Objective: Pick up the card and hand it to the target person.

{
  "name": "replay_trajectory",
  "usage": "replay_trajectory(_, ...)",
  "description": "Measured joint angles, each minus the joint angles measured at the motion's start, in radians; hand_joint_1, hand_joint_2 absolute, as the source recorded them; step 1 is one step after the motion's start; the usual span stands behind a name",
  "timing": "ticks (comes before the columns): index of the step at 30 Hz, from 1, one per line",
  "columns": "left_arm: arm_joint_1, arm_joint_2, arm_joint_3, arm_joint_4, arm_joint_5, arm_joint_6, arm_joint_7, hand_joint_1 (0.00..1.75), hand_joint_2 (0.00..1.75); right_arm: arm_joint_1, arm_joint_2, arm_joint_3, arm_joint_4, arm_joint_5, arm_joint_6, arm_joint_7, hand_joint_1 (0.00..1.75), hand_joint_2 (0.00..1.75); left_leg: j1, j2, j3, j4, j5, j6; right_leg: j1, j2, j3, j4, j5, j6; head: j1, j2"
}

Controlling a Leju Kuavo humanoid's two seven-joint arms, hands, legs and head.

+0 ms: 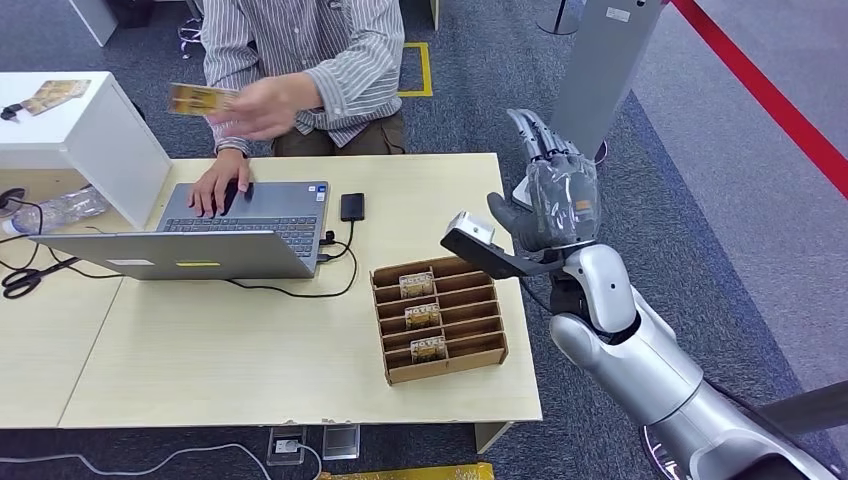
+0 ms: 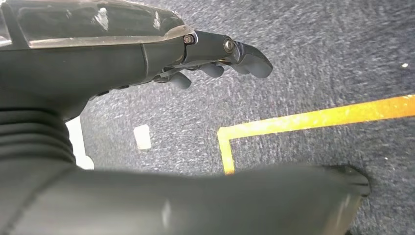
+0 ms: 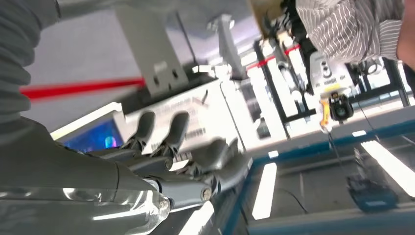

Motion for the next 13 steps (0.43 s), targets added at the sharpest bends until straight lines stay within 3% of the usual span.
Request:
replay_trajectory(7, 0.002, 0.0, 0.001, 0.0, 0.02, 0.019, 0.022, 0.0, 0.0, 0.094, -0.008, -0.029, -0.054, -0.597, 0.022, -0.124, 0.0, 1.75, 0.0, 0.0, 0.001, 0.0, 0.0, 0.0, 0.0, 0.0, 0.0, 0.0, 0.0, 0.0, -0.001, 0.0)
replay_trajectory(10, 0.004, 0.0, 0.002, 0.0, 0.023, 0.022, 0.027, 0.0, 0.0, 0.173, -0.03, -0.057, -0.105, -0.745, 0.045, -0.144, 0.0, 1.75, 0.0, 0.0, 0.0, 0.0, 0.0, 0.0, 0.0, 0.0, 0.0, 0.0, 0.0, 0.0, 0.0, 0.0)
replay_trajectory(13, 0.005, 0.0, 0.002, 0.0, 0.028, 0.023, 0.029, 0.0, 0.0, 0.244, -0.052, -0.084, -0.151, -0.811, 0.059, -0.154, 0.0, 1.75, 0.0, 0.0, 0.0, 0.0, 0.0, 0.0, 0.0, 0.0, -0.001, 0.0, 0.0, 0.0, 0.001, 0.0)
